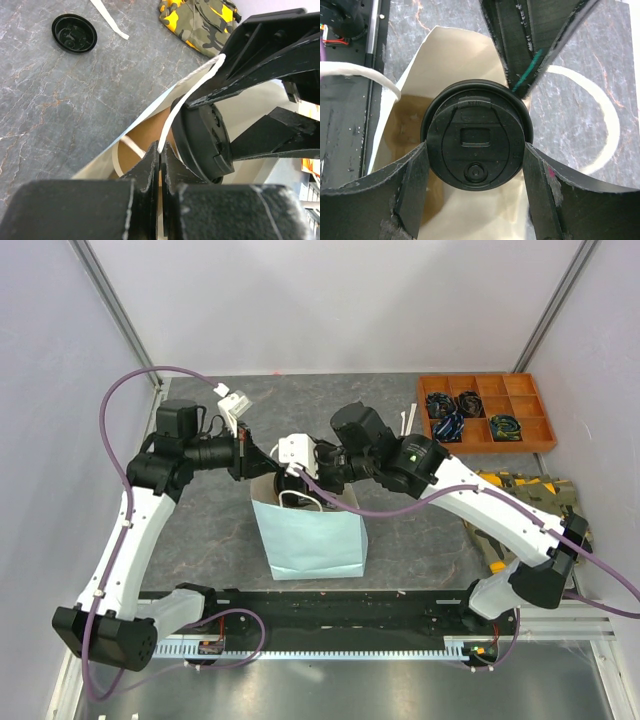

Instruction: Pack the takeout coffee

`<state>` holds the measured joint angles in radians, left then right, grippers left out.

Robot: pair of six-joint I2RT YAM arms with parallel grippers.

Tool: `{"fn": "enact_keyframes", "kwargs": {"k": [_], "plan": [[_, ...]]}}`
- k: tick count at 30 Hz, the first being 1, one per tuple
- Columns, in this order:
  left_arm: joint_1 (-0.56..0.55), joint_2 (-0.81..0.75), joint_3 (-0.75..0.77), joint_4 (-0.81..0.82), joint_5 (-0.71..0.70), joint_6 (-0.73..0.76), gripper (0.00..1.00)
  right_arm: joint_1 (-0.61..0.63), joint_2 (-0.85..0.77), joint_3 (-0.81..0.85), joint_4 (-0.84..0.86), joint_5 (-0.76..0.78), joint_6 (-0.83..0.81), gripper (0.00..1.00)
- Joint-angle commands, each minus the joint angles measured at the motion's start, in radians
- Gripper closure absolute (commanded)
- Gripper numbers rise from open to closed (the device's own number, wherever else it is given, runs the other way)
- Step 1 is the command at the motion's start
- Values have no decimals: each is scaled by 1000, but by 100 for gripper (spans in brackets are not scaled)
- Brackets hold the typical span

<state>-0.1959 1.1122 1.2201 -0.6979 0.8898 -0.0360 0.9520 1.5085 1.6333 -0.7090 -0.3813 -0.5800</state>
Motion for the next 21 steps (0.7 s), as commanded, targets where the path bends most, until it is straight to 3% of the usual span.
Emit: {"fn": "enact_keyframes", "kwargs": {"k": [1,6,21], "plan": [[-8,-57,-22,40,55,19,98,5,-25,-62,106,5,0,74],[-8,-77,-39,43,66,27,98,8,-37,-145,143,126,-26,75],[-8,-107,-60,35,64,116,98,5,-54,-96,146,139,104,75]]}}
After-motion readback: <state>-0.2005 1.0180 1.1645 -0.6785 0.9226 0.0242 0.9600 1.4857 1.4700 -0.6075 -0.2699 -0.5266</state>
